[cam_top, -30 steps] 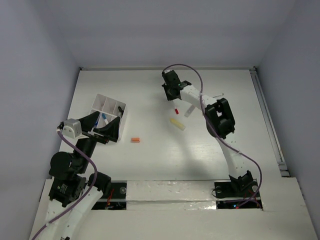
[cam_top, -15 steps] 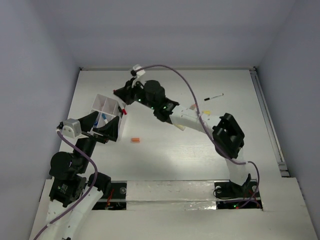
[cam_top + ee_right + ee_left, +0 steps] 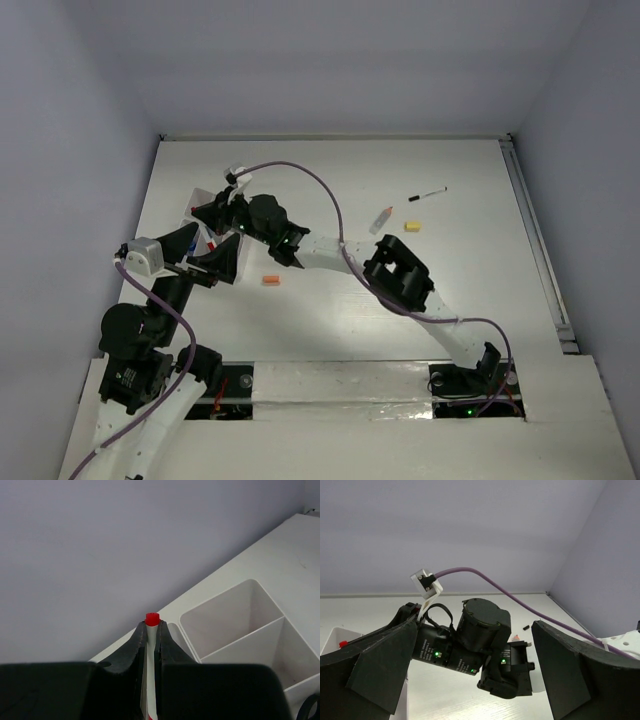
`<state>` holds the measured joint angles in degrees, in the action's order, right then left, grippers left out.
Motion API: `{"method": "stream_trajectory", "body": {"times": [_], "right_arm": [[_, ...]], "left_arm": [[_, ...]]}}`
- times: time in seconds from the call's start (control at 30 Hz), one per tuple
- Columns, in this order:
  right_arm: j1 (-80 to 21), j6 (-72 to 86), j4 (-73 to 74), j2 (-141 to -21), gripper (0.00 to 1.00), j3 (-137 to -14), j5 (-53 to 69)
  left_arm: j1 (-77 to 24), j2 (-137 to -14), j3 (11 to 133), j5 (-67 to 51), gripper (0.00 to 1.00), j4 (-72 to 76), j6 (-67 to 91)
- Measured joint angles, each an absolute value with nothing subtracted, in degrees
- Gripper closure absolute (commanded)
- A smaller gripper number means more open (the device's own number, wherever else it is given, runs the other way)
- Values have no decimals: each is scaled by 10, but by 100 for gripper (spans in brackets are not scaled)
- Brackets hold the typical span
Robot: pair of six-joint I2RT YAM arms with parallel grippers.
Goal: Sort the stationery into containers
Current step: Place the pen in the storage box.
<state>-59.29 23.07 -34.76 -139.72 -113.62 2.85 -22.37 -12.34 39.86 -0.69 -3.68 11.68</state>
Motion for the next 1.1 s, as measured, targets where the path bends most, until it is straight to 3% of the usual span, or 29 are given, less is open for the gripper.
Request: {"method": "stream_trajectory", "body": {"times": [0.27,0.57,0.67,0.7,0.8,0.97,1.1], "right_arm": [[-597,223,-370,-1415,100,-1151,-26],[-609,219,-410,-1415,80,-1120,-52],[-609,217,-411,-1415,69,-1106,-56],[-609,217,-411,-1415,61,-1105,-56],[-609,212,-415,-1415,52,-1103,-58],[-609,209,-421,-1410,51,-1082,-64],[-609,206,-416,-1374,55,-1027,-81]], "left_arm": [[-224,-123,399,-11,1,-37,117],[-224,-124,399,-13,1,-37,117],[-224,-124,399,-13,1,-37,117],[-224,-124,399,-13,1,-37,117],[-224,-124,399,-13,1,-37,117],[-224,-124,399,-13,1,-37,117],[-224,-124,399,-13,1,-37,117]]}}
